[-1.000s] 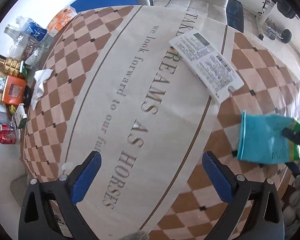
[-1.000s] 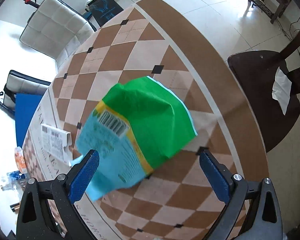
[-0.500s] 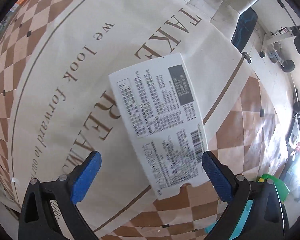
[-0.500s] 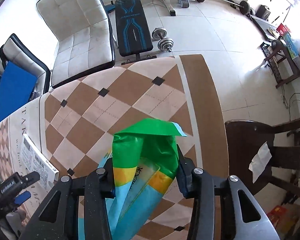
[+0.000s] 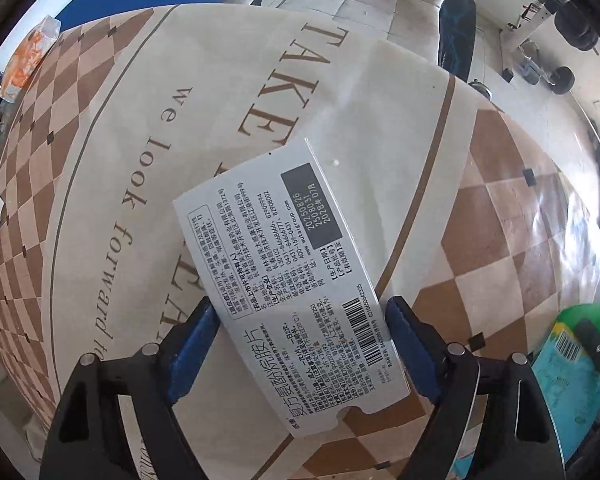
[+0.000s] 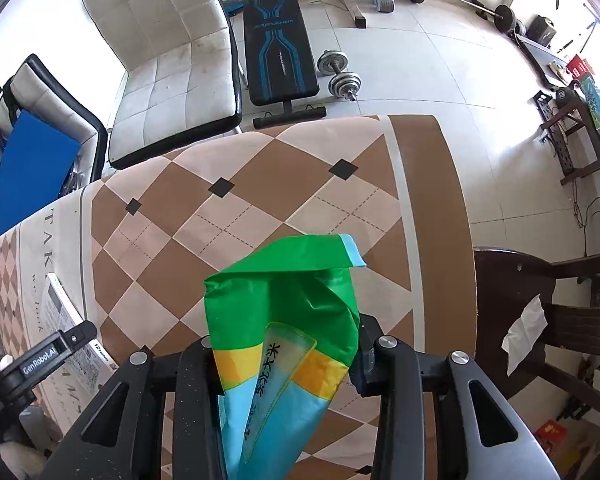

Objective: Collect trash
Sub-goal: 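Lift the card and snack bag and carry them down over the bin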

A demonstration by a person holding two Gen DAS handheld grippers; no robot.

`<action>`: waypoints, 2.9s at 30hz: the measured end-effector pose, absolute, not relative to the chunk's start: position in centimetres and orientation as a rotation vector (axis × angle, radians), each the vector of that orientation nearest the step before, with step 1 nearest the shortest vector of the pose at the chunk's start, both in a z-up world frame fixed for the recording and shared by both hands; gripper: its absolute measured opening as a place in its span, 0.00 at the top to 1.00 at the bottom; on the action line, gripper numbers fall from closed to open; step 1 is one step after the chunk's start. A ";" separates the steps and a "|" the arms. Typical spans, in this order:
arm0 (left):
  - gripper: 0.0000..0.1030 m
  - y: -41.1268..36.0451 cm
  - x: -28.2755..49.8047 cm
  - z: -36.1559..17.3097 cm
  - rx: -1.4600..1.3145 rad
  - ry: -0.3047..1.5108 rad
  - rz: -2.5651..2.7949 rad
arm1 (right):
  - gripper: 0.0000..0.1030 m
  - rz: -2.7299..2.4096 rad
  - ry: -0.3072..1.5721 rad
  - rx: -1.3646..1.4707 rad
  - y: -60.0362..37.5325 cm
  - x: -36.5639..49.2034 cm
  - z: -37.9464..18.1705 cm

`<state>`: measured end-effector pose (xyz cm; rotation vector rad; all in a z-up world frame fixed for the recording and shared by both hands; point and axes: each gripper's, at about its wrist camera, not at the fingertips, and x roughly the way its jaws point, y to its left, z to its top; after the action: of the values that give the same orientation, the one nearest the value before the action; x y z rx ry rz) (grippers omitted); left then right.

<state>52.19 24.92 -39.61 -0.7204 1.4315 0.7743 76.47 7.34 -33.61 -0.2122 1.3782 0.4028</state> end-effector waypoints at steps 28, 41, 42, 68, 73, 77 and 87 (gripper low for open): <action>0.65 16.5 34.0 -36.7 -0.866 1.299 0.609 | 0.65 0.615 1.340 -0.054 -2.9 60.0 -27.2; 0.06 13.9 43.3 -41.2 -0.924 1.460 0.574 | 0.65 0.530 1.389 -0.037 -6.0 61.5 -30.6; 0.02 13.5 44.1 -41.6 -0.898 1.489 0.588 | 0.65 0.527 1.392 -0.035 -6.0 61.8 -30.8; 0.30 -0.3 29.2 -28.3 -0.519 1.204 0.717 | 0.65 0.709 1.358 -0.067 -10.2 51.1 -27.1; 0.30 -1.4 20.2 -26.6 -0.578 1.162 0.702 | 0.65 0.761 1.384 -0.084 -14.4 42.7 -27.0; 0.30 -4.4 13.5 -27.2 -0.645 1.157 0.688 | 0.65 0.800 1.413 -0.125 -18.3 35.3 -27.5; 0.29 -8.5 1.4 -40.7 -0.898 1.358 0.692 | 0.65 0.881 1.666 -0.372 -23.5 17.8 -40.1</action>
<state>1.43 -8.54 -40.71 -0.8982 1.3579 0.6923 17.84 -23.50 -40.12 -0.3720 1.6657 0.8815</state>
